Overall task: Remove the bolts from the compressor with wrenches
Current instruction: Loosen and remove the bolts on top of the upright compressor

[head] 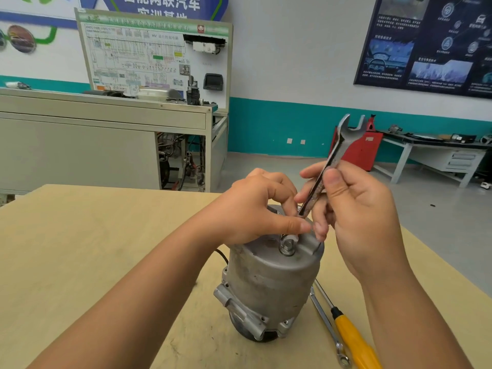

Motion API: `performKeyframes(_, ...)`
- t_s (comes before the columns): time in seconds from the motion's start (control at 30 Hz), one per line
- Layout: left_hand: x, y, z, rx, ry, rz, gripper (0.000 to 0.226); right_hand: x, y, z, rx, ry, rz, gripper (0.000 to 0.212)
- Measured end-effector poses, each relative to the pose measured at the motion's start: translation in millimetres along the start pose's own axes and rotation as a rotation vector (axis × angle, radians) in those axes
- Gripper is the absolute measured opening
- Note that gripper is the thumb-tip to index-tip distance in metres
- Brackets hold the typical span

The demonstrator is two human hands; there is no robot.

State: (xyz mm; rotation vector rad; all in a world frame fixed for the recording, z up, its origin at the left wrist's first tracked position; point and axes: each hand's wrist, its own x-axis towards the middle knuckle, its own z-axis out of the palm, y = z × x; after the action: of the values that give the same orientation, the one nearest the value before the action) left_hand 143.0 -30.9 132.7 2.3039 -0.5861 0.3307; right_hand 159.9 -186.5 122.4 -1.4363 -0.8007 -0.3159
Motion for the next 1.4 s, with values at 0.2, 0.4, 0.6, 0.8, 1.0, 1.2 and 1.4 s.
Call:
performKeyframes(0.2, 0, -3, -8, -0.085, -0.109, 0.018, 0.02, 8, 0, 10, 0.044, -0.102, 0.042, 0.025)
performKeyframes(0.4, 0, 1, -4, -0.136, -0.056, 0.12, 0.02, 7, 2, 4, -0.038, -0.148, 0.038, 0.021)
performKeyframes(0.6, 1, -3, -3, -0.166, -0.025, 0.142, 0.028, 10, 2, 11, -0.095, -0.138, -0.001, 0.021)
performKeyframes(0.8, -3, -1, -10, -0.188, -0.133, 0.101, 0.041, 6, -3, 11, 0.047, -0.234, -0.024, 0.021)
performKeyframes(1.0, 5, -1, -9, -0.114, -0.176, 0.089, 0.012, -5, -6, 4, 0.069, -0.28, -0.022, 0.022)
performKeyframes(1.2, 11, 4, -2, -0.036, -0.12, 0.015, 0.026, -7, 1, 3, 0.032, -0.118, -0.003, 0.03)
performKeyframes(1.4, 8, 5, -3, -0.04, -0.08, -0.028, 0.028, -3, -1, 5, 0.003, 0.011, 0.023, 0.011)
